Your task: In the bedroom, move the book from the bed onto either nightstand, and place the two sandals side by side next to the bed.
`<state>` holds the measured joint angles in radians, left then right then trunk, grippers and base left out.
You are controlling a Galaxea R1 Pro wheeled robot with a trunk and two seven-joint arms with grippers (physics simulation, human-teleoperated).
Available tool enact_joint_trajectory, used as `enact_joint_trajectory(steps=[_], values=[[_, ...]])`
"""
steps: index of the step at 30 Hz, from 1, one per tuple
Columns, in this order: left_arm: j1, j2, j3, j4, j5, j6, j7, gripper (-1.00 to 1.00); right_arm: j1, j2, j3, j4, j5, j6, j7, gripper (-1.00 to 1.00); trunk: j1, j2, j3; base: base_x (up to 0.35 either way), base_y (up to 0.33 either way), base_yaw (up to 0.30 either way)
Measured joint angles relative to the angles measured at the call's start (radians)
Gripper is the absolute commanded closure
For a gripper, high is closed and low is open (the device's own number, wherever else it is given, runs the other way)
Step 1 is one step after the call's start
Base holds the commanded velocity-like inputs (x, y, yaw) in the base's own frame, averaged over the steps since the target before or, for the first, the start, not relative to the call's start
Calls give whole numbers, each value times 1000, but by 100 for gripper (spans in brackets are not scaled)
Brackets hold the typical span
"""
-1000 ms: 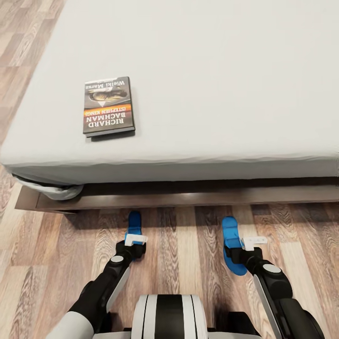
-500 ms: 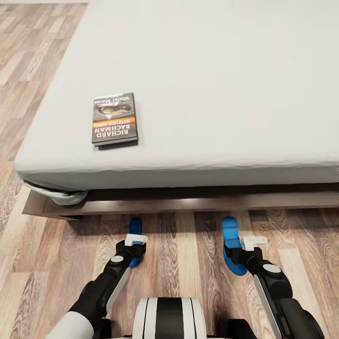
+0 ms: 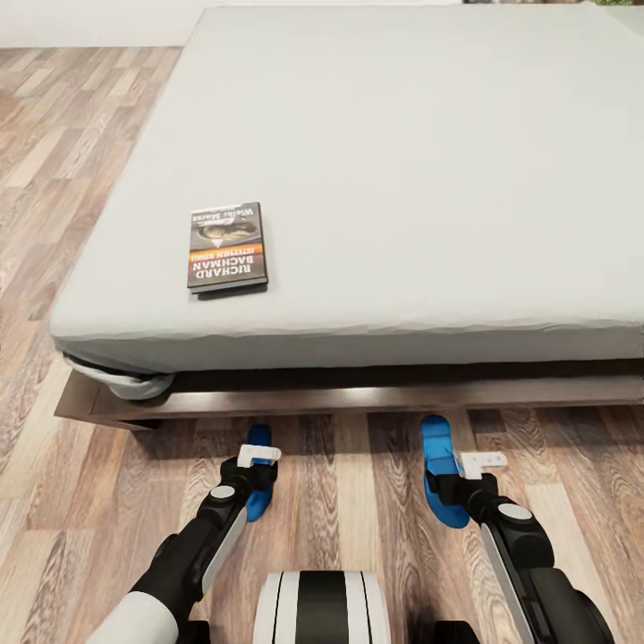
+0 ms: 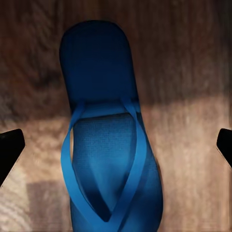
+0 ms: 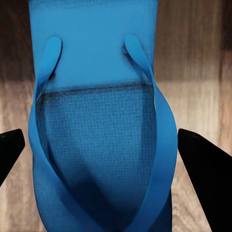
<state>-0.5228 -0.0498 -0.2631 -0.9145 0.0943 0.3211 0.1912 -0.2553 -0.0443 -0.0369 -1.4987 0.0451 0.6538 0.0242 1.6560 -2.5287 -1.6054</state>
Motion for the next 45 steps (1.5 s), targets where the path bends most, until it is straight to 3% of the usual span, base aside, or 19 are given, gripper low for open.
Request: enact_joint_trajectory(steps=[7,9,45], values=[[0,0,1,0,0,0,1,-100,0,0,0,7,0,3,1,100,-1,1,8,0,27,0],[0,0,2,-1,0,2,-1,-100,0,0,-1,6,18,3,0,100,-1,0,8,0,227,0],[0,0,2,-1,1,4,-2,-100,0,0,-1,18,13,3,0,100,-1,1,8,0,281,0]])
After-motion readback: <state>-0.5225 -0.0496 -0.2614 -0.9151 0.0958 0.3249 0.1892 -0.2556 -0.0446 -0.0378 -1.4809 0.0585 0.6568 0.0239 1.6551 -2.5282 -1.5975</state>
